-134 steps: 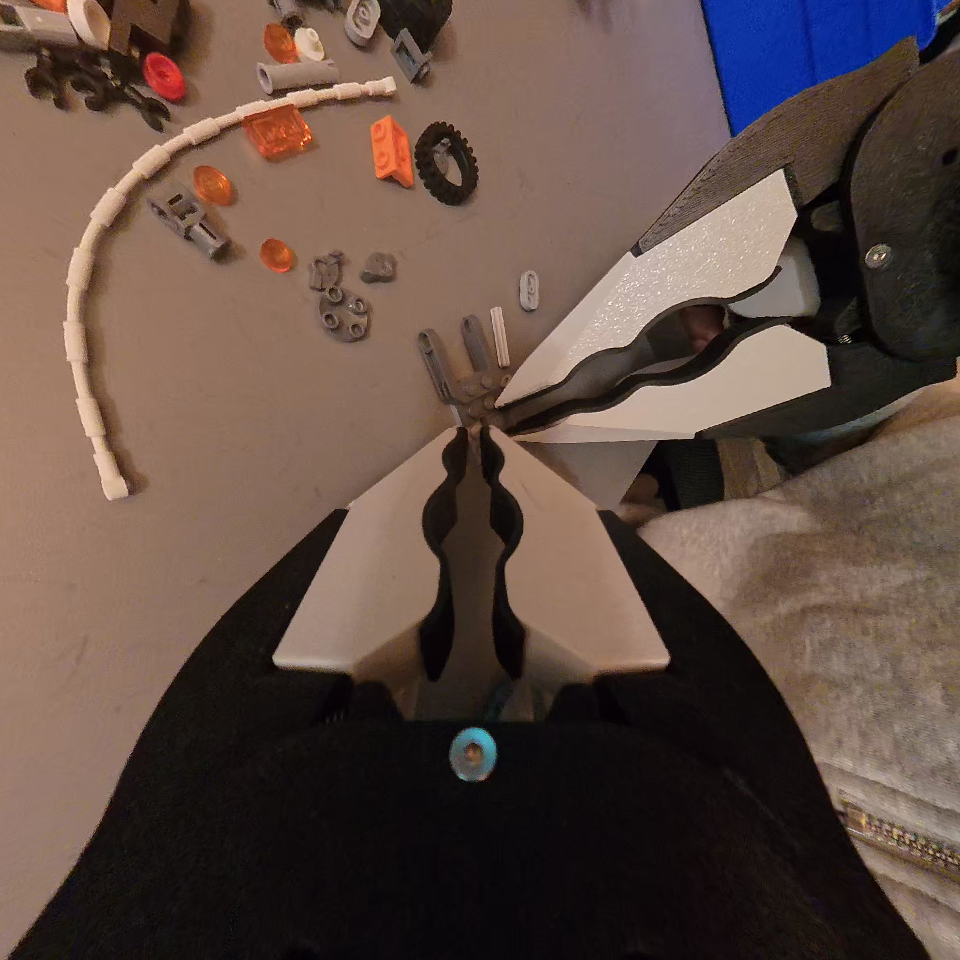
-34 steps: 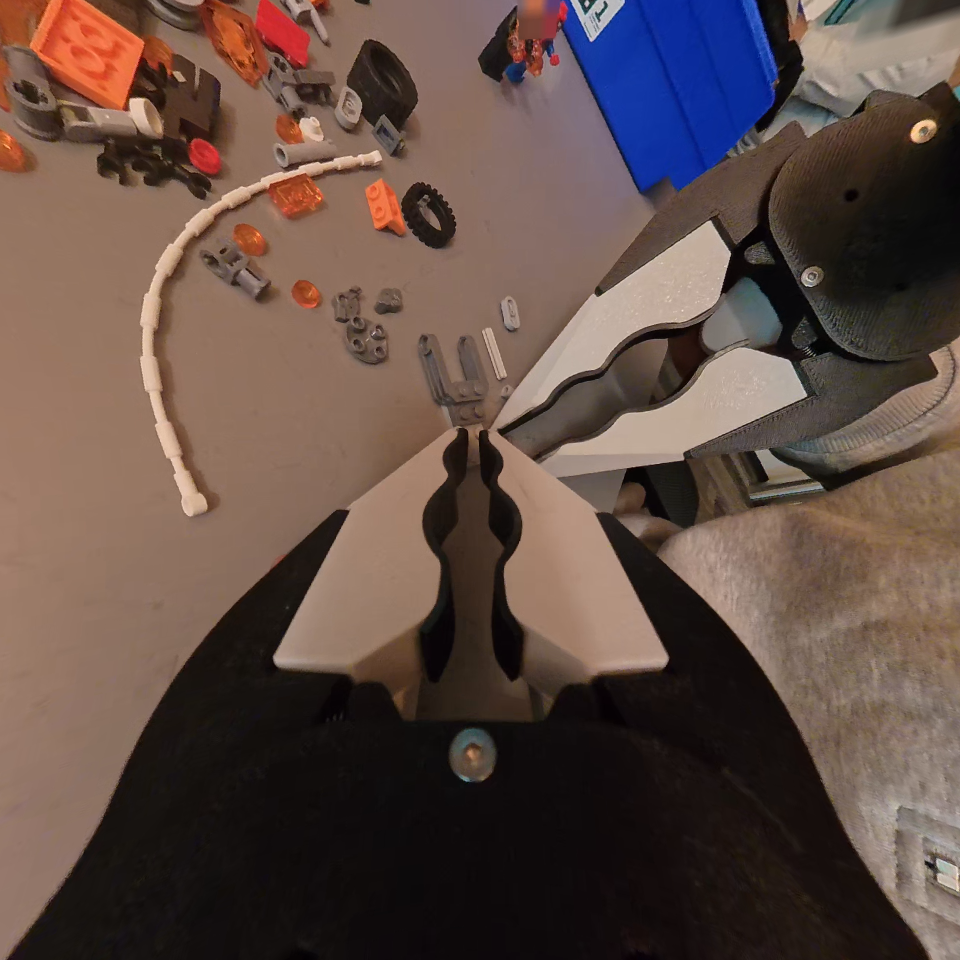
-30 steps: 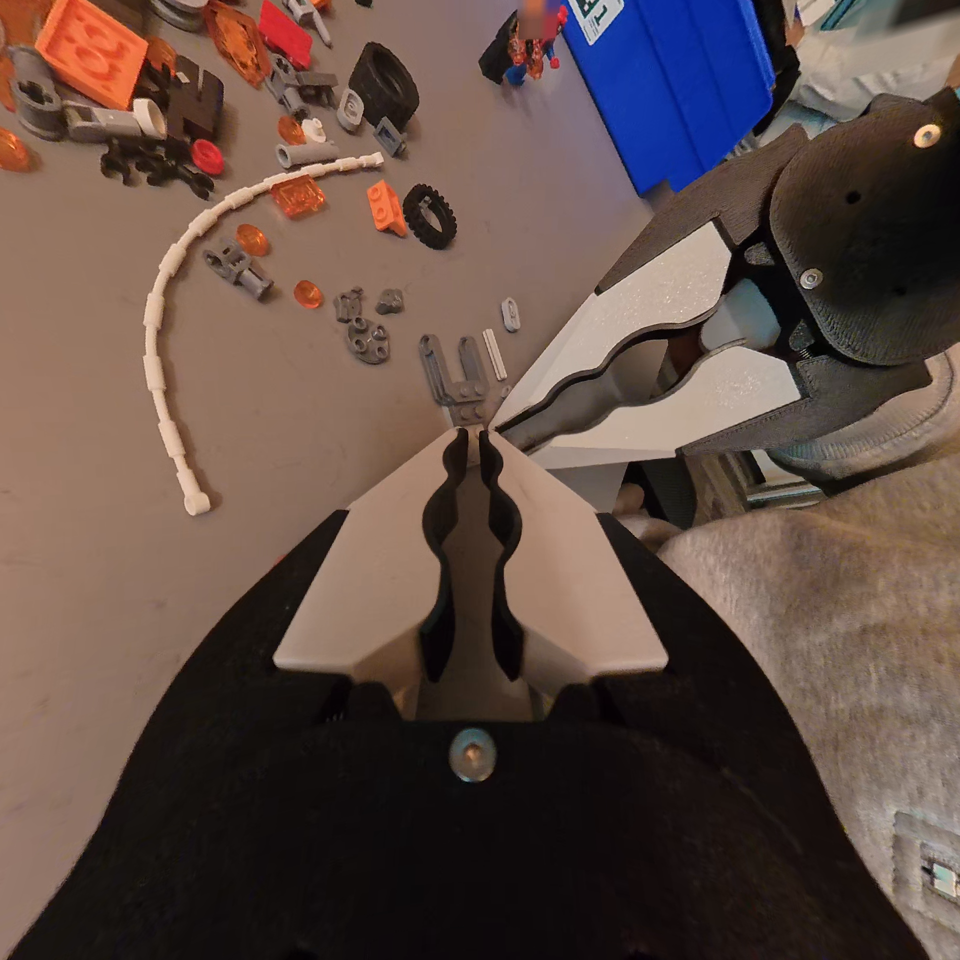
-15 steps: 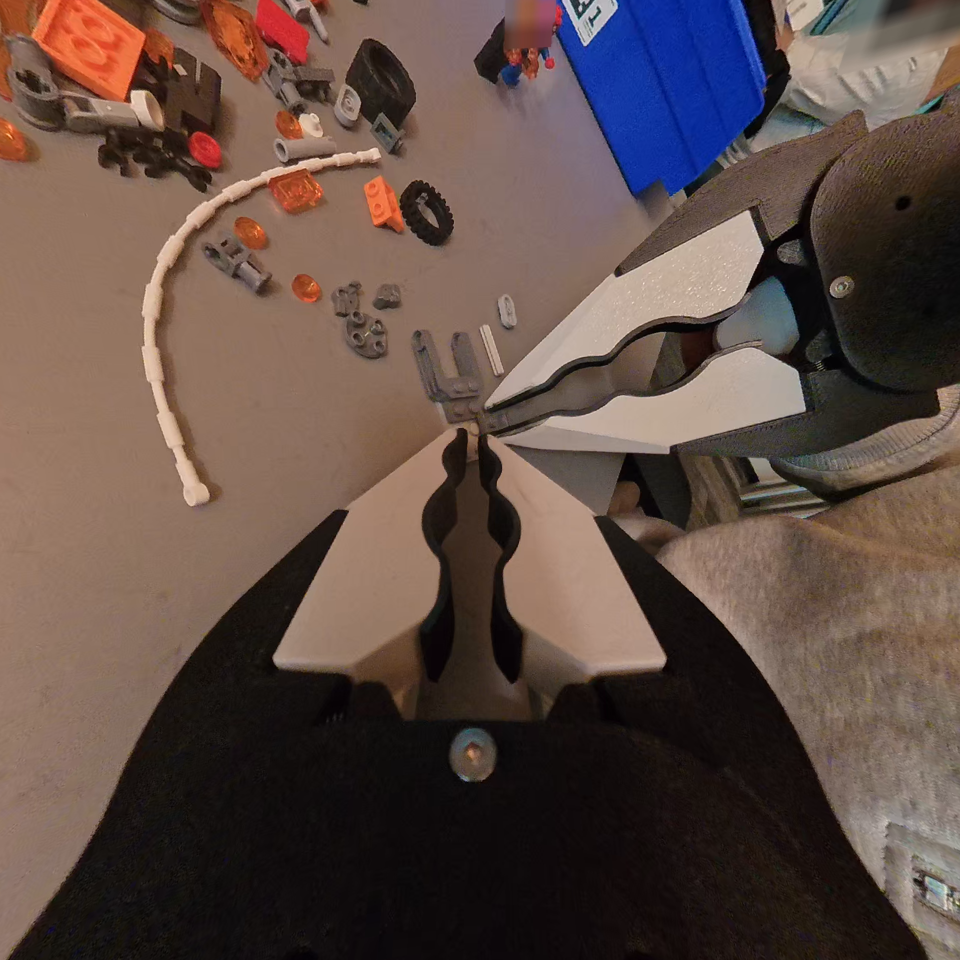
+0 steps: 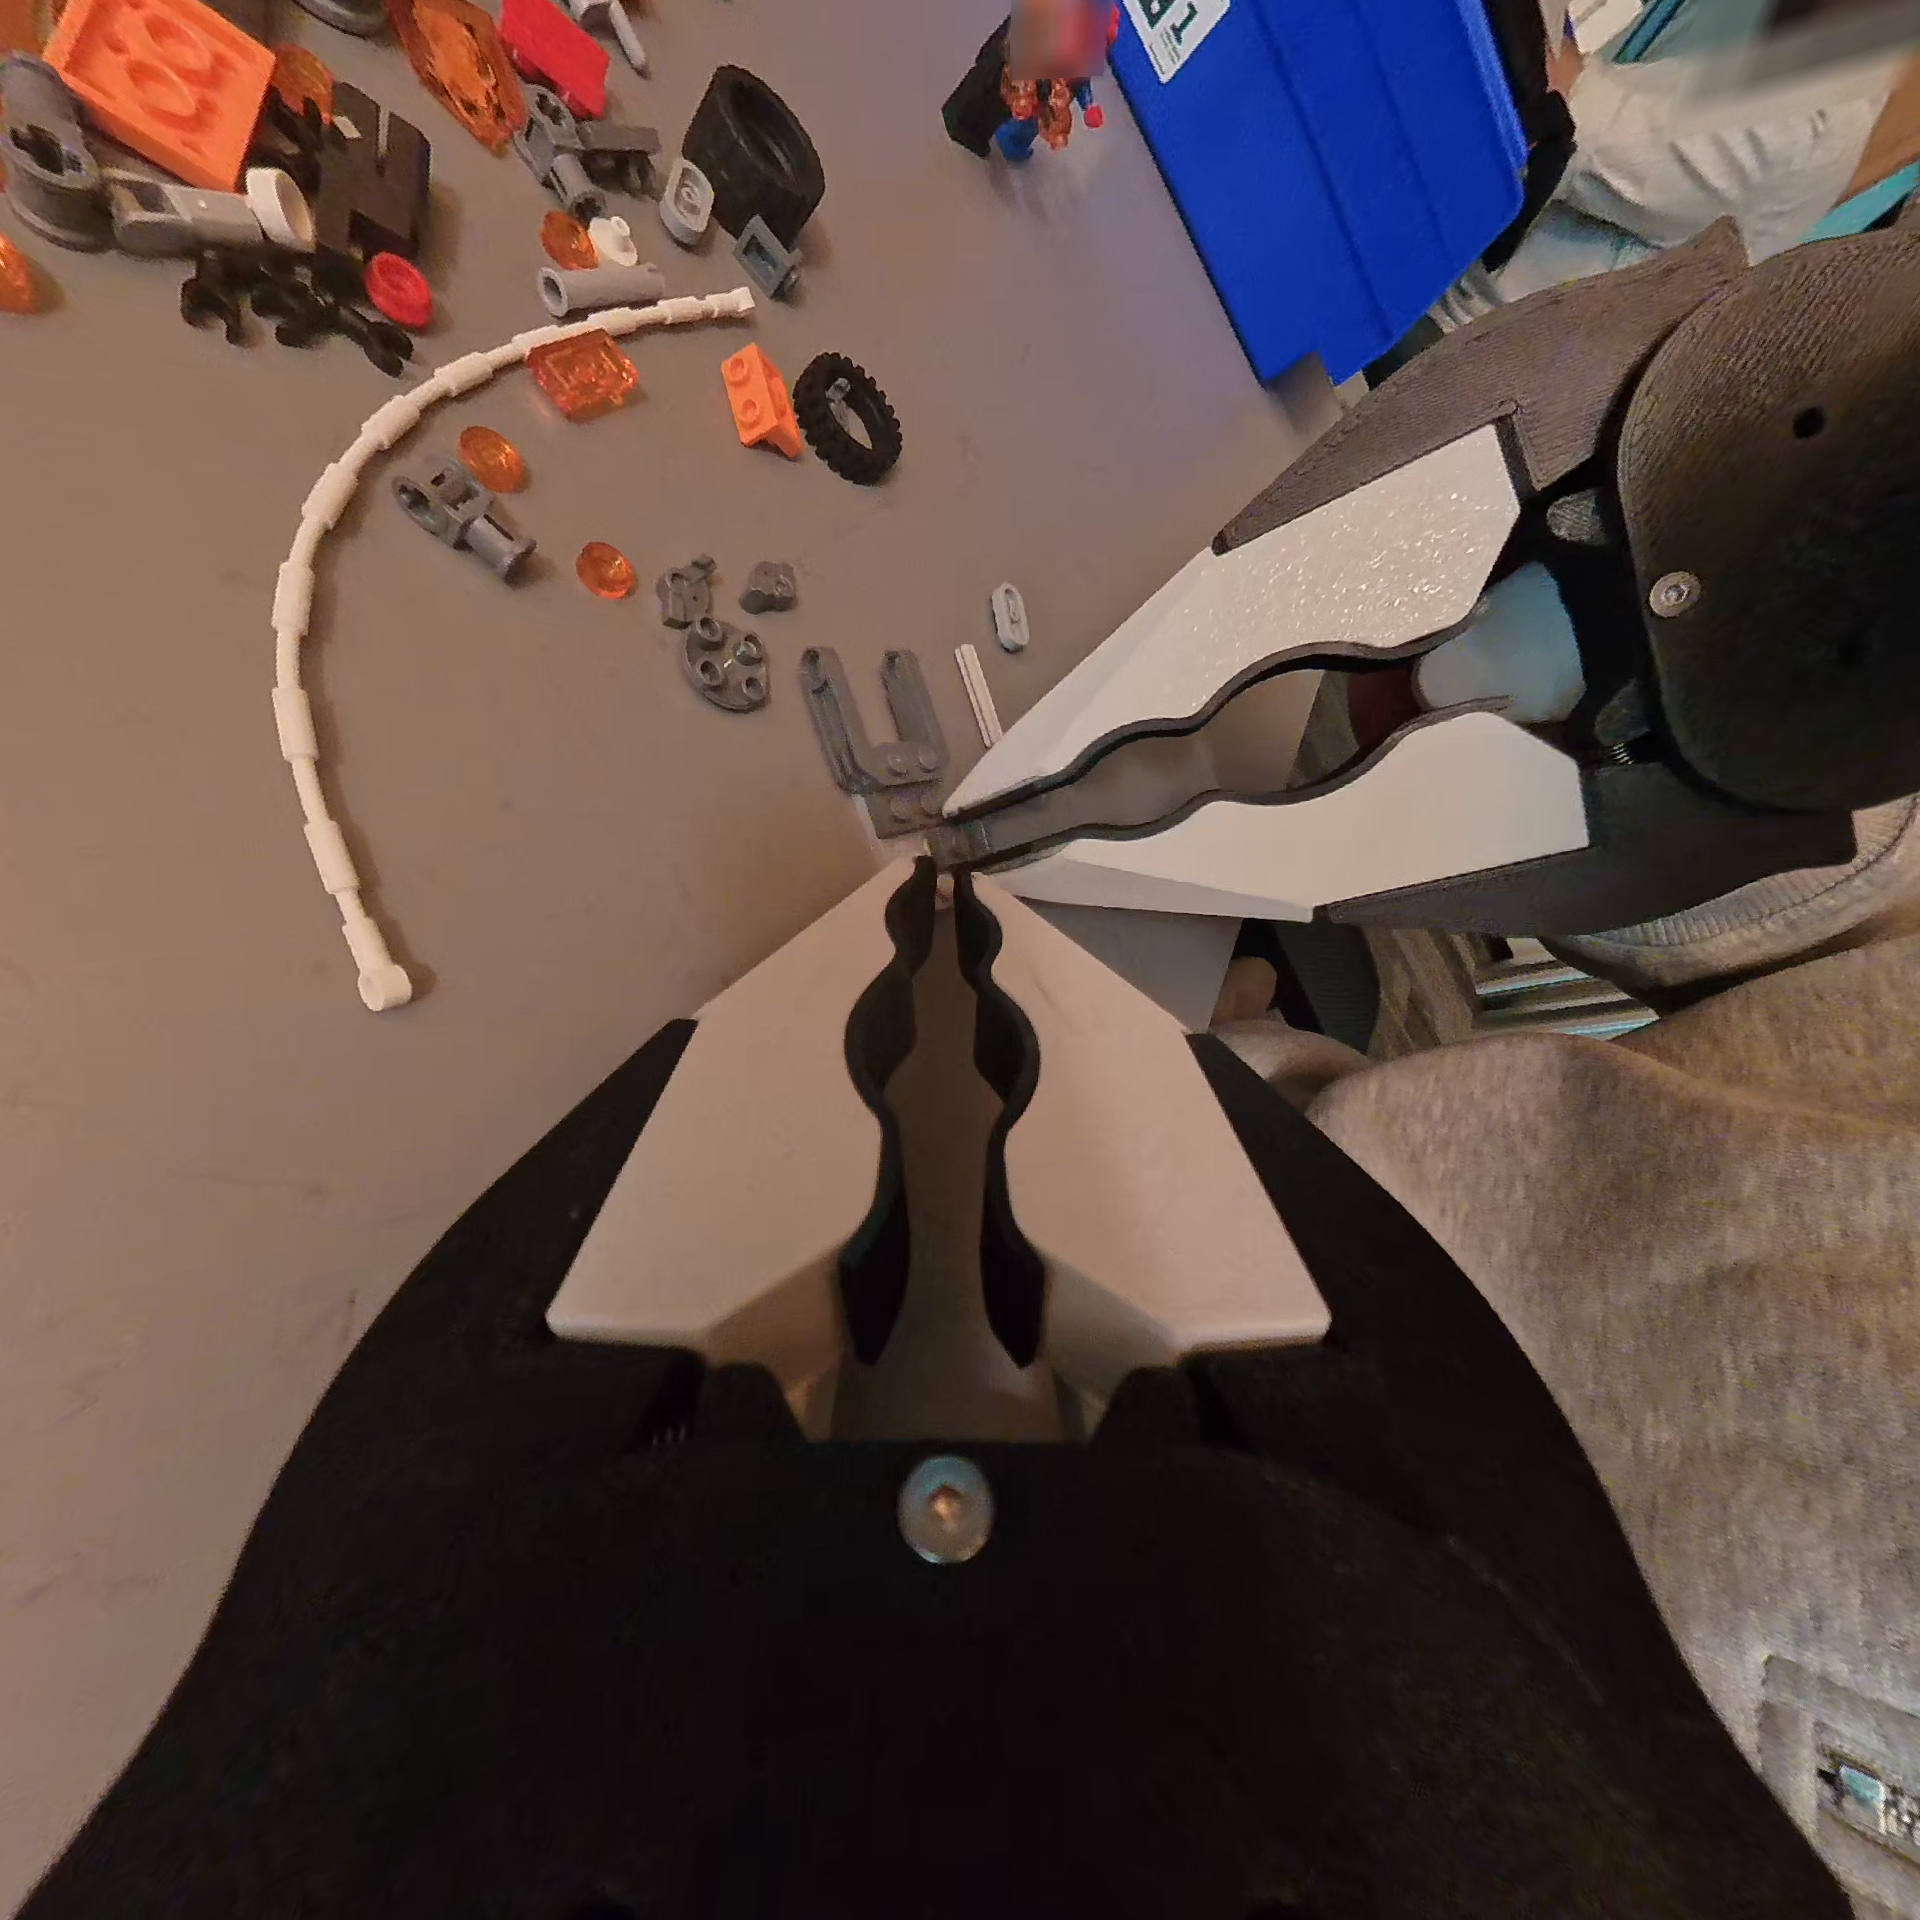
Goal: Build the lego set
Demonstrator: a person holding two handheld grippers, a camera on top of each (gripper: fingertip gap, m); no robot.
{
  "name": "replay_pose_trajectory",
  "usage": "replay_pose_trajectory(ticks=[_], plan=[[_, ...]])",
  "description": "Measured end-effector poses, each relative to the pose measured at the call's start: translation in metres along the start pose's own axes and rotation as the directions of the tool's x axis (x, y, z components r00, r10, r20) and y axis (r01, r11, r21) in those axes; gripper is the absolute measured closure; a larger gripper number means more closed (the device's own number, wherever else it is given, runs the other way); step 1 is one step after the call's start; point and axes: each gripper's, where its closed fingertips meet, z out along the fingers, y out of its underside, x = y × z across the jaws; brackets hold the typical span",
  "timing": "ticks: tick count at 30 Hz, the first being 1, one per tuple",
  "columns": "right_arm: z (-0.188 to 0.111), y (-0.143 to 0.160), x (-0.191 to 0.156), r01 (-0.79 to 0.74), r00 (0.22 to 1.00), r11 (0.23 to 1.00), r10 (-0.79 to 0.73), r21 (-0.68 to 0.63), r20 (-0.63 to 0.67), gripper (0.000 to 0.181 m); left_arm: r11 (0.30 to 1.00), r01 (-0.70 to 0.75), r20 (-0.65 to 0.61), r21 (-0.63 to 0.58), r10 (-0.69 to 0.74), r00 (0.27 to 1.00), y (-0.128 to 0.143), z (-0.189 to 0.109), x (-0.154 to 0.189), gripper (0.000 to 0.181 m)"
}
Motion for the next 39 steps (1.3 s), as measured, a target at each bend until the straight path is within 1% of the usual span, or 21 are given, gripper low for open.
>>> replay_pose_trajectory(ticks=[8, 11, 16, 22, 27, 30, 31, 33, 35, 37, 39], plan=[[0.001, 0.001, 0.001, 0.027, 0.999, 1.0, -0.027, -0.007, -0.019, 0.175, 1.0, 0.002, -0.001, 0.001, -0.002, 1.0, 0.0, 0.0, 0.0, 0.178], [0.0, 0.002, 0.002, 0.03, 0.999, 1.0, -0.03, -0.006, -0.022, 0.169, 1.0, 0.003, -0.002, 0.002, -0.003, 1.0, -0.001, 0.0, 0.0, 0.178], [-0.004, 0.006, 0.003, 0.024, 0.999, 1.0, -0.023, 0.007, -0.031, 0.167, 1.0, 0.006, -0.004, 0.003, -0.006, 1.0, -0.001, 0.0, -0.001, 0.178], [-0.007, 0.006, -0.003, -0.008, 1.0, 0.996, 0.006, 0.089, 0.018, 0.169, 1.0, 0.007, -0.006, 0.003, -0.007, 1.0, -0.001, 0.0, 0.0, 0.178], [-0.003, 0.004, -0.001, -0.019, 0.999, 0.994, 0.015, 0.111, 0.034, 0.176, 1.0, 0.007, -0.01, 0.005, -0.007, 1.0, -0.001, -0.001, 0.0, 0.177], [-0.005, 0.001, -0.003, -0.052, 0.997, 0.989, 0.043, 0.135, 0.069, 0.176, 0.999, 0.007, -0.046, 0.047, -0.005, 0.999, -0.006, -0.005, 0.004, 0.177], [-0.008, -0.002, -0.002, -0.08, 0.994, 0.984, 0.067, 0.157, 0.088, 0.176, 0.997, 0.001, -0.068, 0.075, 0.004, 0.998, -0.01, -0.008, 0.007, 0.172], [-0.017, -0.01, -0.002, -0.186, 0.975, 0.957, 0.15, 0.221, 0.166, 0.177, 0.989, -0.042, -0.117, 0.142, 0.059, 0.991, -0.018, -0.016, 0.017, 0.162], [-0.029, -0.018, 0.0, -0.331, 0.926, 0.9, 0.252, 0.283, 0.283, 0.177, 0.969, -0.114, -0.137, 0.218, 0.146, 0.98, -0.026, -0.023, 0.028, 0.154], [-0.043, -0.028, 0.001, -0.484, 0.841, 0.812, 0.328, 0.326, 0.43, 0.177, 0.939, -0.193, -0.098, 0.286, 0.229, 0.968, -0.033, -0.028, 0.034, 0.154], [-0.057, -0.036, 0.002, -0.617, 0.735, 0.71, 0.365, 0.339, 0.572, 0.178, 0.909, -0.265, -0.056, 0.323, 0.298, 0.953, -0.036, -0.03, 0.04, 0.154]])
